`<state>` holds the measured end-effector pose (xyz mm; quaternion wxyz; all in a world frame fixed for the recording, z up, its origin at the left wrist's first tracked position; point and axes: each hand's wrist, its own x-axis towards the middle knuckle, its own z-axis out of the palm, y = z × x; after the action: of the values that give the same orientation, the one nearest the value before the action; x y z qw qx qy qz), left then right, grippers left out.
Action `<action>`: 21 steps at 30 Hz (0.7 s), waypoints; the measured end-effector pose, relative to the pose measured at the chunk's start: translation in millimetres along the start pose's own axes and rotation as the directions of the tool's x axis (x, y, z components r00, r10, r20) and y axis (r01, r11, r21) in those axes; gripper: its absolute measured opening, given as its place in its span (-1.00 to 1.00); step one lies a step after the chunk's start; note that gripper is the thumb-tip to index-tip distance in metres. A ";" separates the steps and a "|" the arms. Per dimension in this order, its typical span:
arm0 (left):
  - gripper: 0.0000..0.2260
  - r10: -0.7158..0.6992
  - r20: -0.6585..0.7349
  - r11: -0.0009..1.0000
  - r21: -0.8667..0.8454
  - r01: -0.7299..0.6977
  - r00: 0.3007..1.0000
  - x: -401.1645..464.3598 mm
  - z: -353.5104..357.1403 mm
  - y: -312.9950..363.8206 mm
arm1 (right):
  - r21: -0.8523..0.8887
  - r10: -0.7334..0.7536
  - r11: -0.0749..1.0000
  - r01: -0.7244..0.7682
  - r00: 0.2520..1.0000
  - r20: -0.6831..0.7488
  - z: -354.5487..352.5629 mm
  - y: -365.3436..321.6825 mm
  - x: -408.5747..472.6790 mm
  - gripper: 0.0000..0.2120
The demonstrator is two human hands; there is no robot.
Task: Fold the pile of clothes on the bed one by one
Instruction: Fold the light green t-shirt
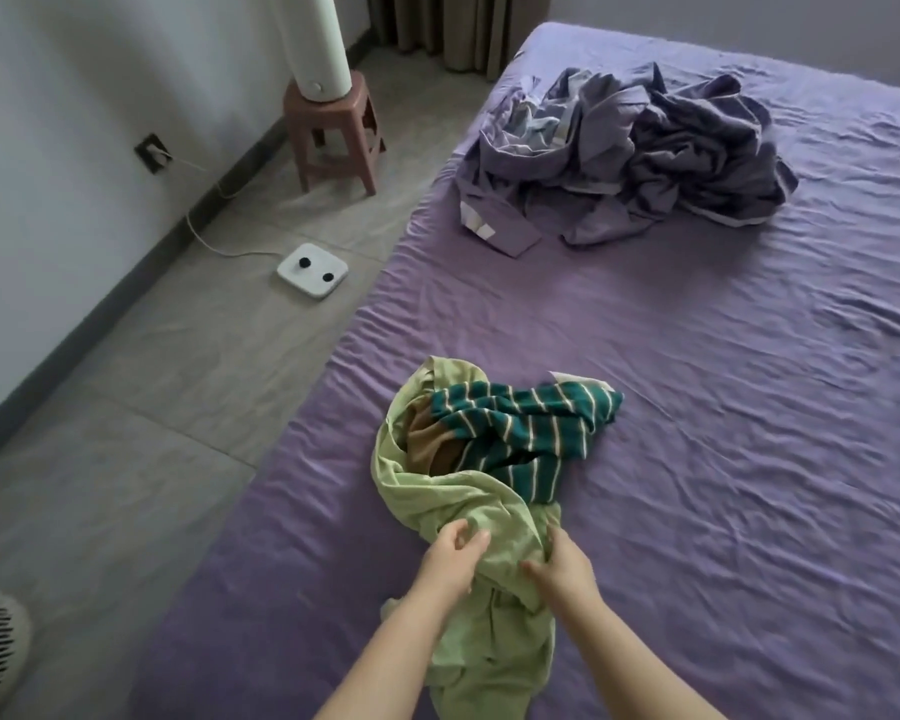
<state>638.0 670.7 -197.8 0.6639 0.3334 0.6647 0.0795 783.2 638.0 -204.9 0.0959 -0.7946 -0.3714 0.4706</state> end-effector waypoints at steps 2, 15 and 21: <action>-0.51 -0.033 0.015 0.993 -0.112 0.035 0.999 -5.4 0.0 6.9 | 0.105 -0.025 0.994 0.021 0.999 0.044 2.7 -8.1 -2.4 -0.64; -0.84 0.068 -0.282 0.812 -0.541 -0.218 0.957 -114.2 -2.9 93.6 | 0.549 -0.490 0.785 0.288 0.830 0.266 -80.2 -62.9 -107.3 -0.78; -0.87 0.505 -0.524 0.789 -0.041 -0.613 0.686 -207.6 -14.0 142.2 | 0.566 -0.510 0.712 0.415 0.860 0.011 -147.0 -64.1 -151.6 -0.83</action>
<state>651.4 670.2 53.8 0.4496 0.4168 0.6621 0.4310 829.0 609.0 9.1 0.4016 -0.5723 -0.4157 0.5816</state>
